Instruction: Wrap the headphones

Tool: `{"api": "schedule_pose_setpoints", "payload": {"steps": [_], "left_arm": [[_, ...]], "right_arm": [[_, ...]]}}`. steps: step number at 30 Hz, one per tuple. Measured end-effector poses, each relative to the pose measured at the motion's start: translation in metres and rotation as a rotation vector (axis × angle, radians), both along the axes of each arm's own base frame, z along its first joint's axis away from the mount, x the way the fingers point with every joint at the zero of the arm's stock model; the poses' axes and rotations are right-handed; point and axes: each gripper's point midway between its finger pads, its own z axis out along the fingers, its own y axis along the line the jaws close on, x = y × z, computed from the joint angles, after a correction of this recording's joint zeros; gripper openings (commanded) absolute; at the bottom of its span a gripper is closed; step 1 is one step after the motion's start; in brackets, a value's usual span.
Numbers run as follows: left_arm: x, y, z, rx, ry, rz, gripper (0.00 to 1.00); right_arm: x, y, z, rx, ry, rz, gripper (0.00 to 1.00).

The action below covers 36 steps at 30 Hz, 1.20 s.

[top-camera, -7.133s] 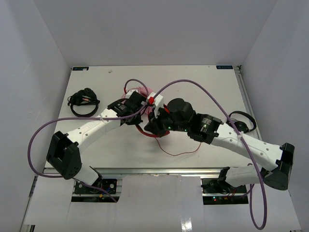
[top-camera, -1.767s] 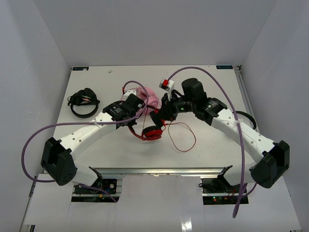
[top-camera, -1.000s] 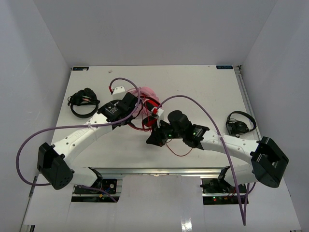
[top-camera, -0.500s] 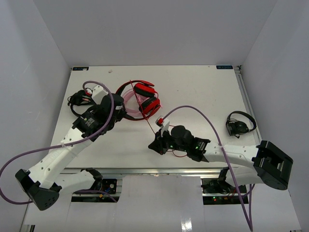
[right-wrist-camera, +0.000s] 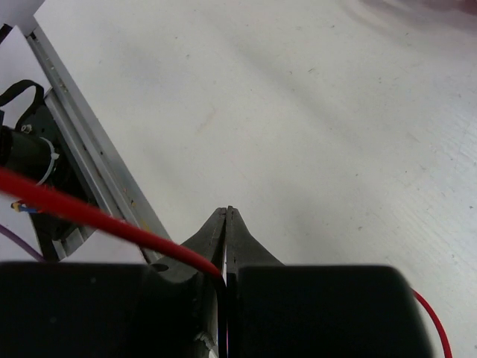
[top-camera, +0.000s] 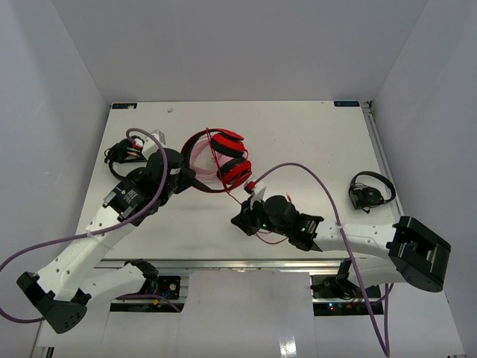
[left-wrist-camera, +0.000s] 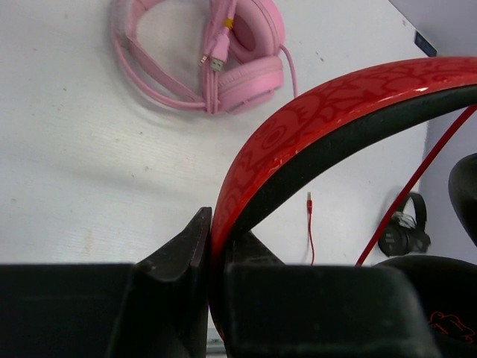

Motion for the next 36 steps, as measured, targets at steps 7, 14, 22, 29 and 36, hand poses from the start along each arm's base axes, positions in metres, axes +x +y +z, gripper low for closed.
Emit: {"api": "schedule_pose_setpoints", "payload": {"steps": [7,14,22,29,36], "left_arm": [[-0.029,-0.016,0.024,-0.048,-0.065,-0.226,0.0],[-0.054,-0.034,0.029,-0.04,-0.08,-0.45,0.0],[-0.07,-0.044,0.016,0.023,-0.058,-0.625,0.0],[-0.075,-0.046,-0.001,0.136,-0.067,-0.769,0.0],[-0.062,-0.041,-0.05,0.284,0.034,-0.797,0.0]], "right_arm": [[0.016,-0.006,-0.009,-0.017,-0.01,-0.031,0.08],[0.033,-0.015,-0.018,-0.007,-0.013,-0.054,0.08],[0.053,-0.039,-0.04,-0.022,0.034,-0.094,0.08],[0.087,-0.068,-0.036,0.021,0.06,-0.161,0.08],[0.135,-0.086,0.006,0.04,0.061,-0.221,0.08]]}}
